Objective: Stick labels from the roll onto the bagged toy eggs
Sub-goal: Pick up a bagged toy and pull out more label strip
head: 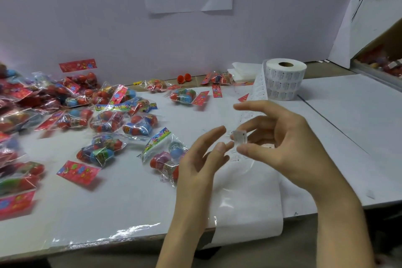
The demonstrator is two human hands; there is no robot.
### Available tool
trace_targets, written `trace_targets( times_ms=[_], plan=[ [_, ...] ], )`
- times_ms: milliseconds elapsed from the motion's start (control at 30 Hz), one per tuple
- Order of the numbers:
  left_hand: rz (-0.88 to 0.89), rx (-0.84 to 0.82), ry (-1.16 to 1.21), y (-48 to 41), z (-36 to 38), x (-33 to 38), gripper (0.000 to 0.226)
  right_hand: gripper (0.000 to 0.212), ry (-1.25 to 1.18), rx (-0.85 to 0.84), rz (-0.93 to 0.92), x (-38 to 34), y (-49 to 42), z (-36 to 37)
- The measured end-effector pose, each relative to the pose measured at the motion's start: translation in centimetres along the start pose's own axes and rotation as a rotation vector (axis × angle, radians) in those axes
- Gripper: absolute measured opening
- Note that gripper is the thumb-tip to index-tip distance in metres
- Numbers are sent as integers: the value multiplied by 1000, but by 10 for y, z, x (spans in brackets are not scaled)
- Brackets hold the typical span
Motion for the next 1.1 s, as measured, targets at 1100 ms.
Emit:
trace_targets(
  times_ms=[1100],
  plan=[
    [-111,124,494,-1,-23,-1,20,10,-107,129,-45,2,-11,31]
  ],
)
Point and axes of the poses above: each hand's wrist, its own y-axis away from the middle knuckle, its own z-axis out of the palm, x = y × z, the point moved 6 cm from there along -y, towards the middle knuckle, and after that the axes turned 11 degrees about -z, right-handed, at the moved point
